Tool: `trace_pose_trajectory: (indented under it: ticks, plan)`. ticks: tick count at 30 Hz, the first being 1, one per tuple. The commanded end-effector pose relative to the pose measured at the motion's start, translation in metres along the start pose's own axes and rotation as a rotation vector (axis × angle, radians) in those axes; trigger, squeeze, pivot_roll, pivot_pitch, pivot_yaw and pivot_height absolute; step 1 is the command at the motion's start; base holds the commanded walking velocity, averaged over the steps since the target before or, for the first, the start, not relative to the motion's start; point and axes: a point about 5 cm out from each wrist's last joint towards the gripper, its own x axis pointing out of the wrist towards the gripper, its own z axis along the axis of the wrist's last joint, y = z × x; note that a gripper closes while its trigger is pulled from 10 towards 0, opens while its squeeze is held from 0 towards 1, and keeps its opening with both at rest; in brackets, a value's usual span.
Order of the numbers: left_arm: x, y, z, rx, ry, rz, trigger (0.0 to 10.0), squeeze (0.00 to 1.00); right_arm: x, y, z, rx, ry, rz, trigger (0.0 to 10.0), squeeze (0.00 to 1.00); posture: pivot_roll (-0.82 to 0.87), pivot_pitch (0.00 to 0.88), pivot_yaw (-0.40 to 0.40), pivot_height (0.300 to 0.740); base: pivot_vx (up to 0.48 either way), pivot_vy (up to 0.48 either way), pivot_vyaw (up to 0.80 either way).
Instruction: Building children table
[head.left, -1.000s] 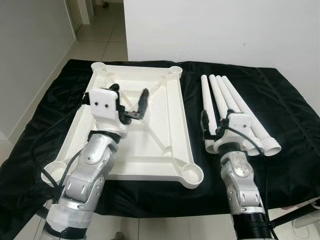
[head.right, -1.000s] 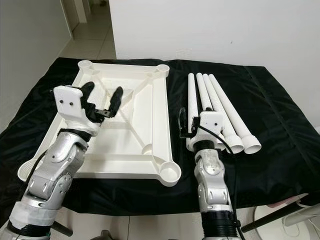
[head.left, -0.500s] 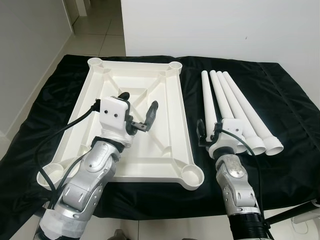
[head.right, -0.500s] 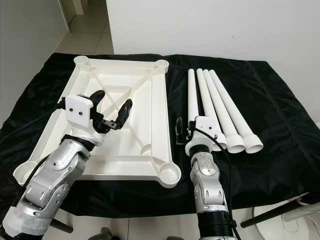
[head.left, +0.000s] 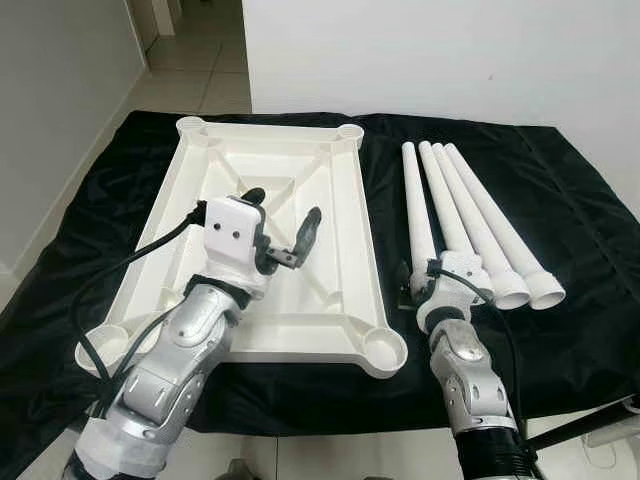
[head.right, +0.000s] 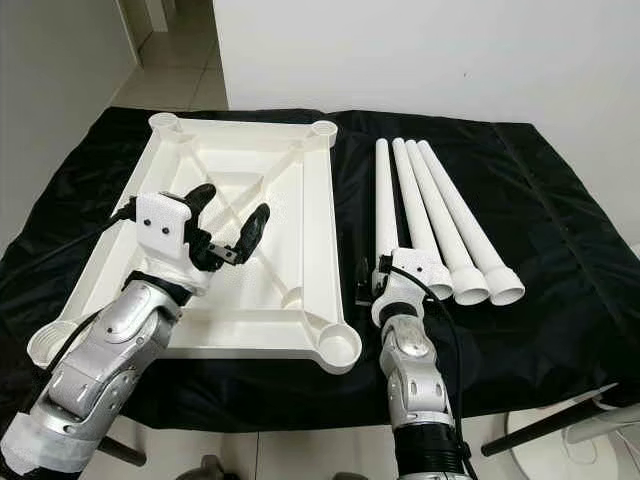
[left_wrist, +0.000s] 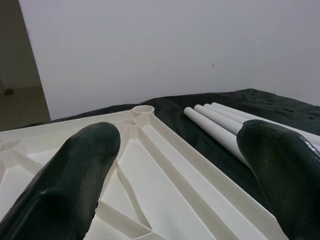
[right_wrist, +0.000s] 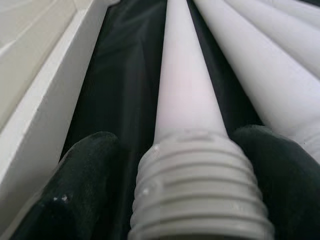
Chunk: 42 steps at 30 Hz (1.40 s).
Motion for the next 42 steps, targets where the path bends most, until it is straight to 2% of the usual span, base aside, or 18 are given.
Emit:
trace_pose_trajectory:
  ticks: [1,7,8,9,10,11,21,22,23,24,27,30,34,38,39,40,41,42]
  plan:
    - [-0.001,-0.014,0.002,0.0,-0.006,-0.238,10.0,0.0,0.0,-0.002,-0.007,0.018,0.038,-0.014,10.0,0.0,-0.06,0.006,0.002,0.74,0.0,0.0,0.0]
    - [0.0,-0.013,0.003,0.004,-0.008,-0.237,10.0,0.0,0.002,-0.001,-0.009,0.044,0.063,-0.001,10.0,0.0,-0.06,0.004,0.002,0.74,0.0,0.0,0.0]
    - [0.001,-0.013,0.003,0.004,-0.009,-0.236,10.0,0.0,0.002,-0.001,-0.009,0.042,0.062,0.001,8.4,0.0,-0.06,0.004,0.002,0.74,0.0,0.0,0.0]
    - [0.001,-0.013,0.003,0.006,-0.01,-0.236,10.0,0.0,0.003,-0.001,-0.009,0.048,0.067,-0.002,2.0,0.0,-0.06,0.0,0.001,0.74,0.0,0.0,0.0]
    - [0.001,-0.013,0.003,0.006,-0.01,-0.236,10.0,0.0,0.003,-0.001,-0.009,0.048,0.067,-0.002,2.0,0.0,-0.06,0.0,0.001,0.74,0.0,0.0,0.0]
    - [0.001,-0.013,0.003,0.006,-0.01,-0.236,10.0,0.0,0.003,-0.002,-0.01,0.054,0.071,-0.007,0.0,0.0,-0.06,0.0,0.001,0.74,0.0,0.0,0.0]
    - [0.003,-0.014,0.001,-0.024,0.002,-0.228,10.0,0.0,0.009,-0.016,0.002,0.0,-0.004,-0.024,0.0,0.0,-0.06,0.0,-0.002,0.74,0.0,0.0,0.0]
    - [0.004,-0.015,0.001,-0.039,0.01,-0.226,10.0,0.0,0.008,-0.017,0.005,-0.011,-0.041,-0.027,3.0,0.0,-0.06,0.0,-0.002,0.74,0.0,0.0,0.0]
    - [0.005,-0.017,0.0,-0.062,0.017,-0.226,10.0,0.0,0.006,-0.016,0.013,0.015,-0.11,-0.004,10.0,0.0,-0.06,0.0,-0.002,0.74,0.0,0.0,0.0]
    - [0.005,-0.017,0.0,-0.062,0.017,-0.226,10.0,0.0,0.006,-0.016,0.013,0.015,-0.11,-0.004,10.0,0.0,-0.06,0.0,-0.002,0.74,0.0,0.0,0.0]
    - [0.01,-0.021,-0.001,-0.191,0.053,-0.228,10.0,0.0,-0.009,-0.016,0.034,0.027,-0.331,0.031,10.0,0.0,-0.06,0.0,-0.002,0.74,0.0,0.0,0.0]
    - [0.011,-0.021,-0.002,-0.202,0.057,-0.229,10.0,0.0,-0.01,-0.016,0.035,0.021,-0.347,0.033,10.0,0.0,-0.06,0.0,-0.002,0.74,0.0,0.0,0.0]
    - [0.021,-0.026,0.002,-0.339,0.066,-0.257,10.0,0.0,-0.016,-0.016,0.04,-0.04,-0.415,0.074,10.0,0.0,-0.07,0.0,0.002,0.74,0.0,0.0,0.0]
    - [0.021,-0.027,0.003,-0.346,0.063,-0.259,10.0,0.0,-0.016,-0.016,0.041,-0.043,-0.419,0.077,10.0,0.0,-0.07,0.0,0.002,0.74,0.0,0.0,0.0]
    - [0.028,-0.027,0.005,-0.412,0.064,-0.267,10.0,0.04,-0.016,-0.012,0.042,-0.075,-0.434,0.112,10.0,0.0,-0.08,0.0,0.02,0.74,0.0,0.0,0.0]
    - [0.035,-0.026,0.005,-0.476,0.075,-0.281,10.0,0.89,-0.016,-0.008,0.042,-0.115,-0.447,0.148,10.0,0.0,-0.08,0.0,0.025,0.74,0.0,0.0,0.0]
    - [0.042,-0.026,0.004,-0.529,0.108,-0.319,10.0,1.0,-0.017,-0.001,0.041,-0.148,-0.459,0.22,10.0,0.0,-0.09,0.0,0.031,0.74,0.0,0.0,0.0]
    - [0.042,-0.026,0.004,-0.529,0.108,-0.319,10.0,1.0,-0.017,-0.001,0.041,-0.148,-0.459,0.22,10.0,0.0,-0.09,0.0,0.031,0.74,0.0,0.0,0.0]
